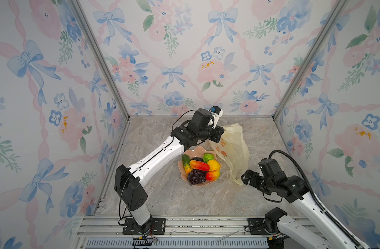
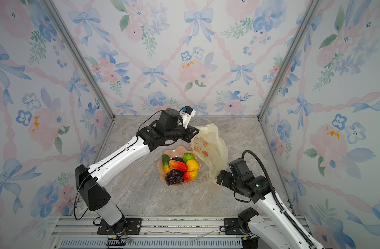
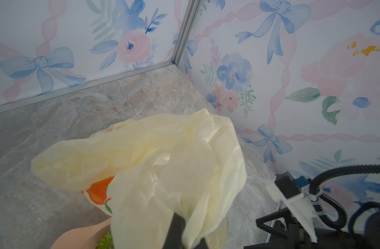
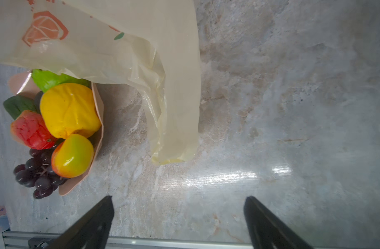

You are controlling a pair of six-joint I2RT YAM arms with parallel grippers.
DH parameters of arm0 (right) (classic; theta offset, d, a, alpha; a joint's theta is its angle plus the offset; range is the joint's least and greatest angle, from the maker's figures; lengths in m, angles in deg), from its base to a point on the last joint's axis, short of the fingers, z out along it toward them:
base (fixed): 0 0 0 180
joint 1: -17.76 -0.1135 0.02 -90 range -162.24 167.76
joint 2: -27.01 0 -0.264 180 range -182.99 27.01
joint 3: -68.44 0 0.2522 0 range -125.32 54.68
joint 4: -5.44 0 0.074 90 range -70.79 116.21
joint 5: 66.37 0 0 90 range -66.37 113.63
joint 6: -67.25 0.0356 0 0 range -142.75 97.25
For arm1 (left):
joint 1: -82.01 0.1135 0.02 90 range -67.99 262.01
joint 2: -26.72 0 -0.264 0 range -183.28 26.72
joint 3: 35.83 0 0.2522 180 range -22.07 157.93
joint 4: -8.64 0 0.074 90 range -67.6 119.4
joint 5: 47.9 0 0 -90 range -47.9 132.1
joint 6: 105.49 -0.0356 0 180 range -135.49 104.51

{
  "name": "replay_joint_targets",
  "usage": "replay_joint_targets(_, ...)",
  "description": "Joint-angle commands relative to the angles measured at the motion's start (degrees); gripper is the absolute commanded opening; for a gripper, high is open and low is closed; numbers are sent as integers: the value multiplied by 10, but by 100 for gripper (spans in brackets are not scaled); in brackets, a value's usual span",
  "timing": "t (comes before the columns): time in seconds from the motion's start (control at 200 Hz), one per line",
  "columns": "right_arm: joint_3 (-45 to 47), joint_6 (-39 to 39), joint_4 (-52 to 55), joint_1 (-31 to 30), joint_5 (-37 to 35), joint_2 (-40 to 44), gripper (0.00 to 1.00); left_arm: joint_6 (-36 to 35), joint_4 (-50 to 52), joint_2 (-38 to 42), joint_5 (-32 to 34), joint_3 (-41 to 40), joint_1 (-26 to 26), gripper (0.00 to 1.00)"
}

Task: Place the fruits into the plastic bag
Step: Shake the plastic bag at the top-center of the table.

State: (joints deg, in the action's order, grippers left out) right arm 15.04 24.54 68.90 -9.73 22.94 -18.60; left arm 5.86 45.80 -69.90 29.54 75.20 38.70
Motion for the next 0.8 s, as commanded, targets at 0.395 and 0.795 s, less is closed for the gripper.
replay_joint_targets(0.395, 123, 41, -325, -2, -79, -130, 92, 13, 18, -7, -17, 11, 12, 0)
replay_joint_targets(0.795, 113, 53, -245, -5, -113, -56, 1, 4, 27, -13, -6, 15, 29, 0)
